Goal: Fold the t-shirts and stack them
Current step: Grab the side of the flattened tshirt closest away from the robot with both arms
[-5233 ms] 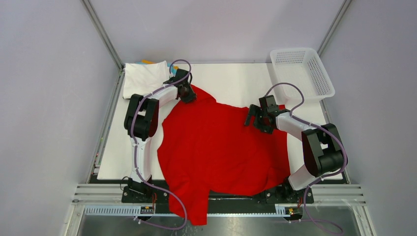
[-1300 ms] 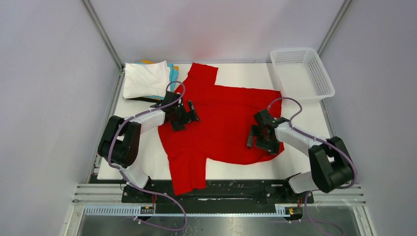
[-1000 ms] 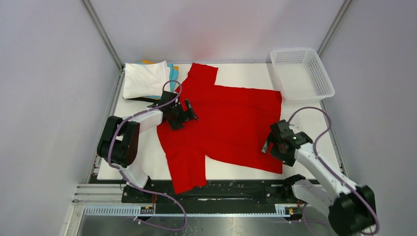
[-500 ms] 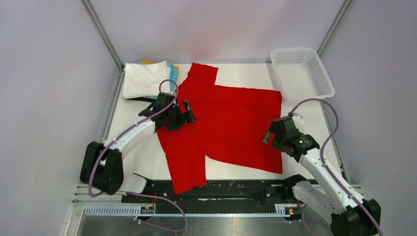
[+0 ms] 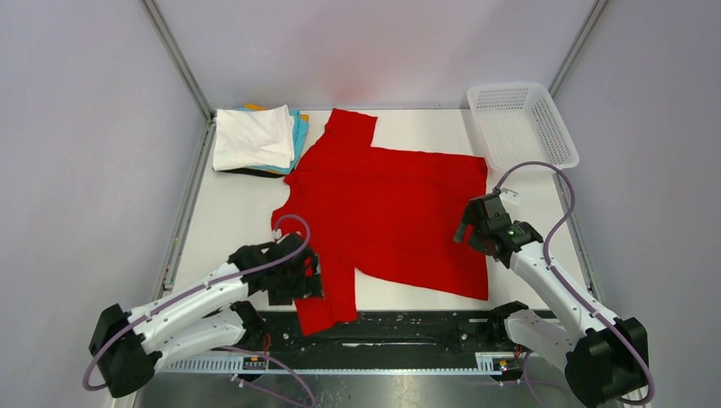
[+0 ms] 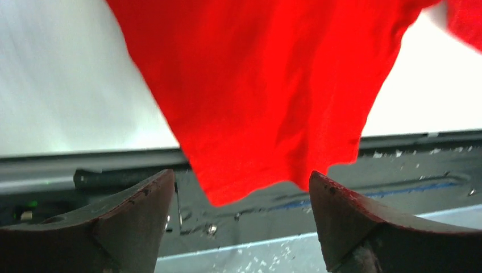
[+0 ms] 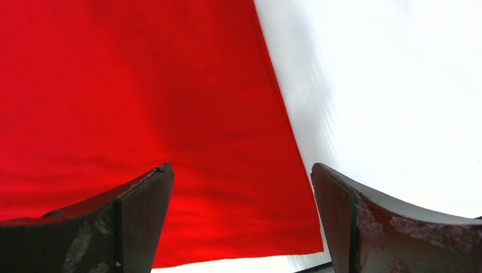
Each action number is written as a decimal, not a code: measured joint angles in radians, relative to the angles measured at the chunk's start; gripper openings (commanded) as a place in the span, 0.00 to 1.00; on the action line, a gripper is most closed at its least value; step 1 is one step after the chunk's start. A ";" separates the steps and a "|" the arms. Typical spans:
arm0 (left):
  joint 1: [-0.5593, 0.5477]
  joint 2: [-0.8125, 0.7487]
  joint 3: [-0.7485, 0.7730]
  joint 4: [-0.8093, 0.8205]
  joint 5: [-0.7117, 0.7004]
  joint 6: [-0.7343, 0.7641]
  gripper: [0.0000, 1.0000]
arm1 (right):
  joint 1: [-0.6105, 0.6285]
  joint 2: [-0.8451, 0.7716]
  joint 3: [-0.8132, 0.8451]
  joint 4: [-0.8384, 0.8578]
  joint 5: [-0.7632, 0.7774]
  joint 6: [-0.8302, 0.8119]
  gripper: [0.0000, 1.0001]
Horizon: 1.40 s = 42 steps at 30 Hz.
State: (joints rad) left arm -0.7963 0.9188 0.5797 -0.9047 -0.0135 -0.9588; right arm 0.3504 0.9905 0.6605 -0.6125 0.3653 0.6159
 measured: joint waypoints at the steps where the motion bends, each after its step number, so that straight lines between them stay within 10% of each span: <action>1: -0.034 -0.029 -0.006 -0.035 -0.002 -0.025 0.86 | -0.007 0.002 -0.001 0.001 0.003 0.000 0.99; 11: -0.293 -0.060 -0.048 -0.120 0.017 -0.242 0.74 | -0.110 -0.004 -0.032 0.016 0.006 0.025 0.99; 24: -0.318 0.172 -0.069 0.057 0.030 -0.246 0.37 | -0.169 -0.169 -0.111 -0.011 0.010 0.086 0.99; 42: -0.371 0.304 -0.010 0.030 0.008 -0.163 0.32 | -0.248 -0.187 -0.116 -0.170 -0.113 0.125 0.99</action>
State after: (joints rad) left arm -1.1675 1.2228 0.5701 -0.8749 -0.0051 -1.1217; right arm 0.1024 0.8036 0.5446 -0.7826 0.2520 0.7406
